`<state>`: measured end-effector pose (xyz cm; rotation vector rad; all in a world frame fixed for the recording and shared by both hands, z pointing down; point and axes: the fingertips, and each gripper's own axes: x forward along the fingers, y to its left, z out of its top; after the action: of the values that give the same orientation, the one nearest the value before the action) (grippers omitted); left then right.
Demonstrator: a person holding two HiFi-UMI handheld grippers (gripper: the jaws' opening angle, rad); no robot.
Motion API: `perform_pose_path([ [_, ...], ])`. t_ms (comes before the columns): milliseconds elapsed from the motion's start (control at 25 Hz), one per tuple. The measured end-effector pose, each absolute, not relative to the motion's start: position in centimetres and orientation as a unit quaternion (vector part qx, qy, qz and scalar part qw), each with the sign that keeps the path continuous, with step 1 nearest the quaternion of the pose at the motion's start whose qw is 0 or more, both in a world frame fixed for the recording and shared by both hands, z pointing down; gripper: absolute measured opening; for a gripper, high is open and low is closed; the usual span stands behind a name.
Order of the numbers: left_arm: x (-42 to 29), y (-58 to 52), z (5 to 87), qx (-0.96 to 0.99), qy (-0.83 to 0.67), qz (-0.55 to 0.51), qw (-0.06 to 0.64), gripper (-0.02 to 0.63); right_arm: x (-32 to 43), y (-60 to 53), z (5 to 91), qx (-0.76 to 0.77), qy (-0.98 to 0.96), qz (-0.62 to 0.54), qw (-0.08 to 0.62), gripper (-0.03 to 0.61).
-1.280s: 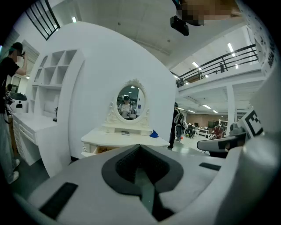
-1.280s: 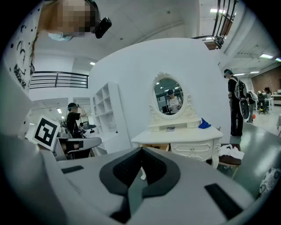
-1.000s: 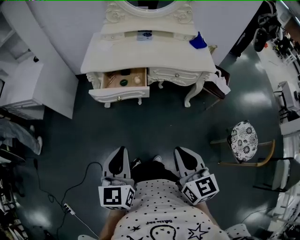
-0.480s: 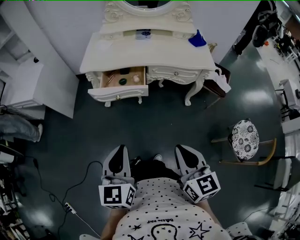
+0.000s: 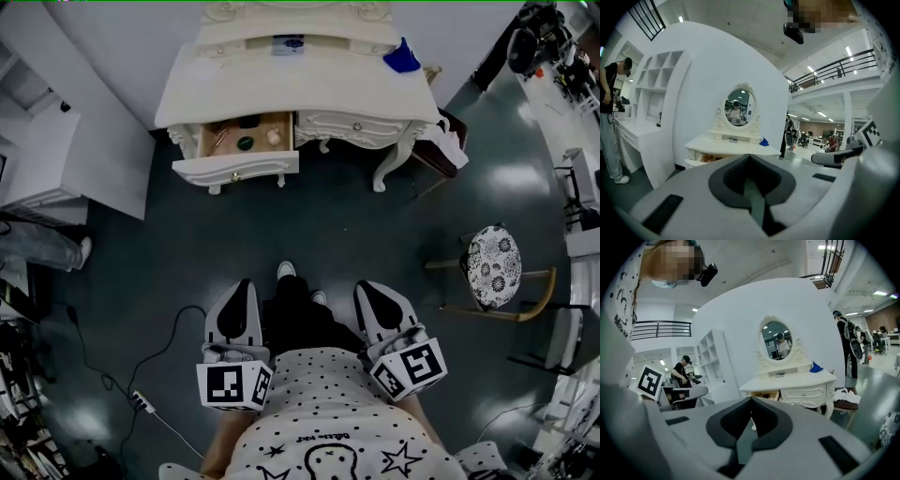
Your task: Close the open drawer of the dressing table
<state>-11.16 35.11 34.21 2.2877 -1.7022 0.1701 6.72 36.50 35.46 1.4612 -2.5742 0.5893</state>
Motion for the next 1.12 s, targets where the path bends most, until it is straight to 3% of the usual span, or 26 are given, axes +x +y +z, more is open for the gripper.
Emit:
perform_pose_path([
  [1120, -17.7, 16.0, 34.2, 0.804, -0.573, 0.072, 0.143, 0.012, 2.5, 19.7, 34.4, 0.525, -0.825, 0.199, 0.07, 0.009],
])
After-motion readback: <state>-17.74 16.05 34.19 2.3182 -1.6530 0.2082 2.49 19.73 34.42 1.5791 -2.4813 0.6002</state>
